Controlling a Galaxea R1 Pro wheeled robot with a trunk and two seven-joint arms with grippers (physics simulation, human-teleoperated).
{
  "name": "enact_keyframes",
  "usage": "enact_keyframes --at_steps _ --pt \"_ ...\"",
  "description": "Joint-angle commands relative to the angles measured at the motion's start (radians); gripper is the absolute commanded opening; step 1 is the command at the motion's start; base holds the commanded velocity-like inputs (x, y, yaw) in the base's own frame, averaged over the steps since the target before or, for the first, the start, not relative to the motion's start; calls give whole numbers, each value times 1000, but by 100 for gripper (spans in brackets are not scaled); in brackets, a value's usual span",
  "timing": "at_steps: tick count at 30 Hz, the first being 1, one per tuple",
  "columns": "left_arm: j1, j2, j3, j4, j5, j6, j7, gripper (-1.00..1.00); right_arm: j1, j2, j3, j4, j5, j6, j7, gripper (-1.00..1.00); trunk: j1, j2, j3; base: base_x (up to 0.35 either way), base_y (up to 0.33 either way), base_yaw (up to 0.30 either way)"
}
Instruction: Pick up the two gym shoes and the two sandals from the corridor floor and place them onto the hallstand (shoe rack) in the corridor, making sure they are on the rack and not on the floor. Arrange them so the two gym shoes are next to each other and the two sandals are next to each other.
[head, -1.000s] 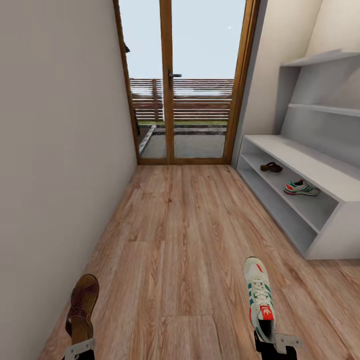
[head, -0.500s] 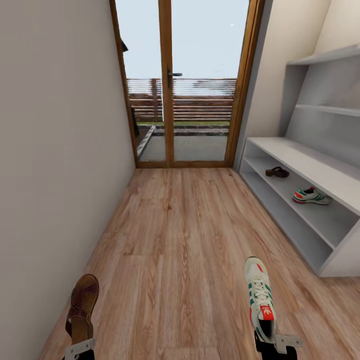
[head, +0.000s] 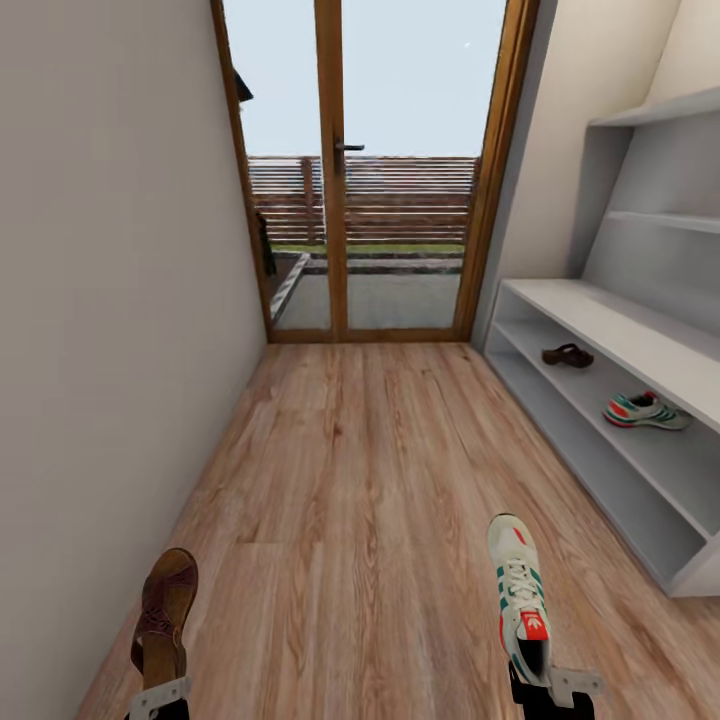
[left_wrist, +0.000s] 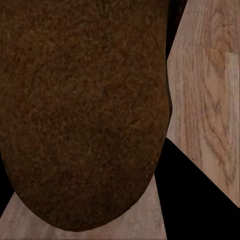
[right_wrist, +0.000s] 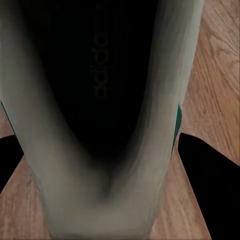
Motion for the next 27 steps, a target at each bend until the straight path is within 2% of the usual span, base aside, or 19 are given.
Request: enact_keyframes --at_steps 1,27 --pt "-1 -1 8 1 -11 -4 -2 -100 -1 0 -4 1 8 -3 -5 -100 0 0 -1 340 0 0" --pt "-1 -1 8 1 -11 -4 -2 -100 -1 2 -4 0 6 -3 -7 -100 0 0 -1 340 0 0"
